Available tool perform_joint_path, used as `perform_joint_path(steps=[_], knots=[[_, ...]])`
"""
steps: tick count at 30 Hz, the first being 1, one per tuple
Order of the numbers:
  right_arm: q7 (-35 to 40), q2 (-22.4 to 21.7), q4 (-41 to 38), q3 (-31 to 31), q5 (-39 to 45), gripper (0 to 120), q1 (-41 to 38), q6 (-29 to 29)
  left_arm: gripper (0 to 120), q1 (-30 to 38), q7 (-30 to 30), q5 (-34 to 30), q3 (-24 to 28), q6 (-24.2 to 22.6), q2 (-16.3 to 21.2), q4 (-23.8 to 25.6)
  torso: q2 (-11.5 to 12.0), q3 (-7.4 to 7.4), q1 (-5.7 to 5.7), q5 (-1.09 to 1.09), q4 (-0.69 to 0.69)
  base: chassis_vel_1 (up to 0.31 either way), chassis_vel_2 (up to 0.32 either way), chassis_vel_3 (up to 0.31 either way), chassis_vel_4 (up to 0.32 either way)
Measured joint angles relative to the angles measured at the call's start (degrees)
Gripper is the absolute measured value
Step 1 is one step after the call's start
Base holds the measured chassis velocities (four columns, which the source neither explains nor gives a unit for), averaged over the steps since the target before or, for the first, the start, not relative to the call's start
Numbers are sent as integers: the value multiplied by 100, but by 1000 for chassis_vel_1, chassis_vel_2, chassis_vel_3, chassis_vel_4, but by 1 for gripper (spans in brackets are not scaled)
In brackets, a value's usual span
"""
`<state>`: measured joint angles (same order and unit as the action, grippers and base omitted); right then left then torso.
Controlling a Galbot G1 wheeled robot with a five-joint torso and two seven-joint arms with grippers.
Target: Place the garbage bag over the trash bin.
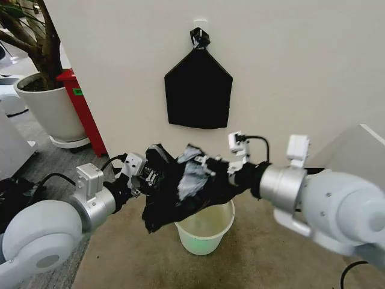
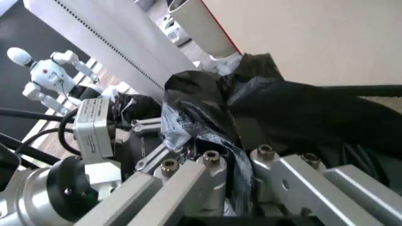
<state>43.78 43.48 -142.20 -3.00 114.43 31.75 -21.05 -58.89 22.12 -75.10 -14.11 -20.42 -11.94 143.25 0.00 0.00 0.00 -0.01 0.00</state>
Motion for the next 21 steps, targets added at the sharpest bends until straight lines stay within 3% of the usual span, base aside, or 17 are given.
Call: perform_joint_path(steps=[10, 21], knots=[[-18, 270, 350, -53, -31, 0, -220, 44, 0, -544, 420, -275, -523, -288, 41, -1, 0, 0, 0, -1, -2, 0, 0, 0, 0], [-342, -20, 710, 623, -623, 0, 1241, -229, 0, -403, 115, -161, -138, -411, -140, -1, 0, 0, 0, 2, 1, 0, 0, 0, 0]])
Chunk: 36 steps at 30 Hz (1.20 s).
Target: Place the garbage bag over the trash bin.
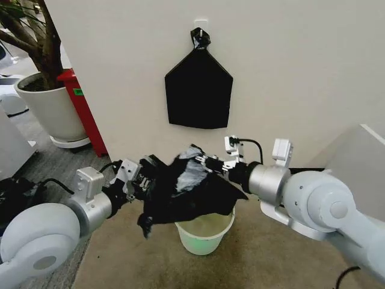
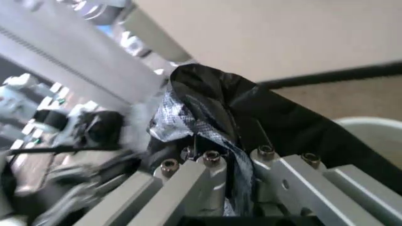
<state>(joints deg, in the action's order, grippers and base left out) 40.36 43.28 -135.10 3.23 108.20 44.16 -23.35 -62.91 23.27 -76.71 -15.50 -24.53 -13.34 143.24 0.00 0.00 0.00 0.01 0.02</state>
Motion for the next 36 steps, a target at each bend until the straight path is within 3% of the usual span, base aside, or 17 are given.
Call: perform_joint_path(steps=[19, 24, 26, 29, 36], knots=[[-251, 40, 672, 226, -1097, 0, 1214, -64, 0, -23, -366, 395, 480, -27, -512, -719, 0, 0, 0, -1, -2, 0, 0, 0, 0], [-407, 89, 931, 321, -1564, 0, 1511, -71, 0, 837, -385, 512, 1522, -12, -875, -1120, 0, 0, 0, -1, -3, 0, 0, 0, 0], [-413, 89, 934, 344, -1583, 0, 1535, -75, 0, 909, -384, 514, 1581, -9, -908, -1154, 0, 0, 0, 0, -2, 0, 0, 0, 0], [-451, 17, 851, 600, -1662, 0, 1781, -115, 0, 1879, -319, 498, 2201, -6, -1387, -1573, 0, 0, 0, -1, -1, 0, 0, 0, 0], [-190, -263, 245, 1045, -1454, 0, 1819, -123, 0, 3009, -167, 217, 2562, -153, -1700, -1693, 0, -1, 0, 0, 1, 0, 0, 0, 0]])
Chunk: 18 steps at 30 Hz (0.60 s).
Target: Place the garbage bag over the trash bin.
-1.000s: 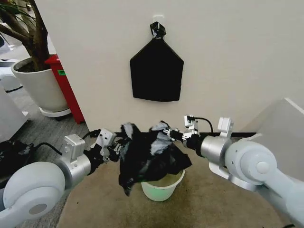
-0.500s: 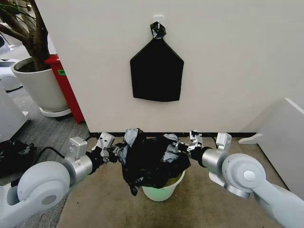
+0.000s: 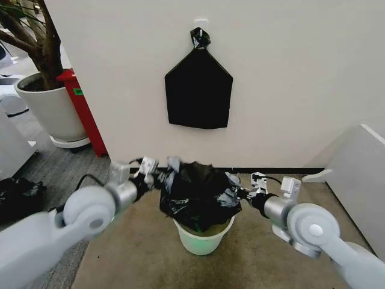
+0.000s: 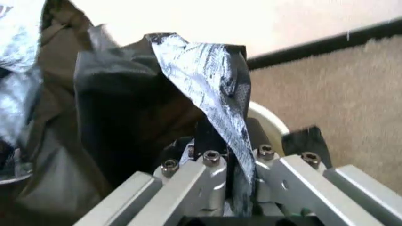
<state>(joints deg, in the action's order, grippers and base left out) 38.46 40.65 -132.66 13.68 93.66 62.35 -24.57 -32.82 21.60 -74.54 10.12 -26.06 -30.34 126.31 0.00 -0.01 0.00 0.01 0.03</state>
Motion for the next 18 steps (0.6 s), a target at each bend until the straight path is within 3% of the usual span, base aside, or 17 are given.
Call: perform_joint_path(steps=[7, 18], knots=[[451, 10, -321, -61, 485, 0, -310, -143, 0, -69, 71, -275, -280, -204, 343, 381, 0, 1, 0, 1, -4, 0, 0, 0, 0], [692, 221, -90, -121, -29, 0, 384, -309, 0, -1616, 403, -114, -930, -619, 567, 541, 0, 1, 0, 0, -4, 0, 0, 0, 0]])
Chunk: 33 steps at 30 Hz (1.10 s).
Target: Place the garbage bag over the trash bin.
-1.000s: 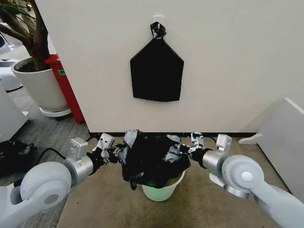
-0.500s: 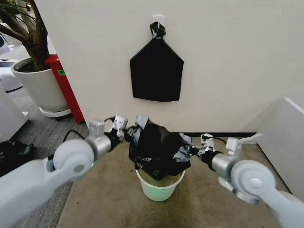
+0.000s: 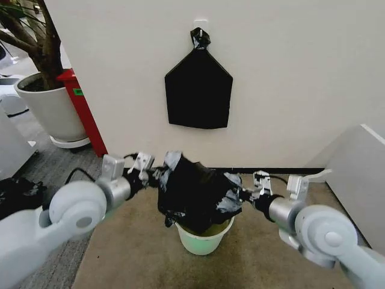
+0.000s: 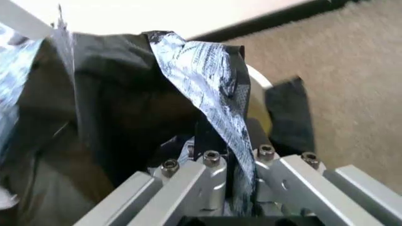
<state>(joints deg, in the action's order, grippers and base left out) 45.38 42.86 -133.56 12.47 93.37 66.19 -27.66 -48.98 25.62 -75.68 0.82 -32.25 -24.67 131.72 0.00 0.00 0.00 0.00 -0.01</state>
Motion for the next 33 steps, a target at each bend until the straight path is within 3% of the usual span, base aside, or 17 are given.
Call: perform_joint_path(steps=[10, 21, 33], knots=[[381, 132, 33, -17, -206, 0, 406, -99, 0, -737, 251, 12, -70, -110, 1, 164, 0, 0, 0, 0, 1, 0, 0, 0, 0], [544, 180, -159, 83, -310, 0, 1001, -270, 0, -2077, 408, 281, -477, -102, -6, 374, 0, 0, 0, 0, 1, 0, 0, 0, 0], [391, 223, -64, 95, -689, 0, 1439, -424, 0, -2640, 415, 615, -479, -16, -163, 426, 0, 0, 0, 0, 1, 0, 0, 0, 0]])
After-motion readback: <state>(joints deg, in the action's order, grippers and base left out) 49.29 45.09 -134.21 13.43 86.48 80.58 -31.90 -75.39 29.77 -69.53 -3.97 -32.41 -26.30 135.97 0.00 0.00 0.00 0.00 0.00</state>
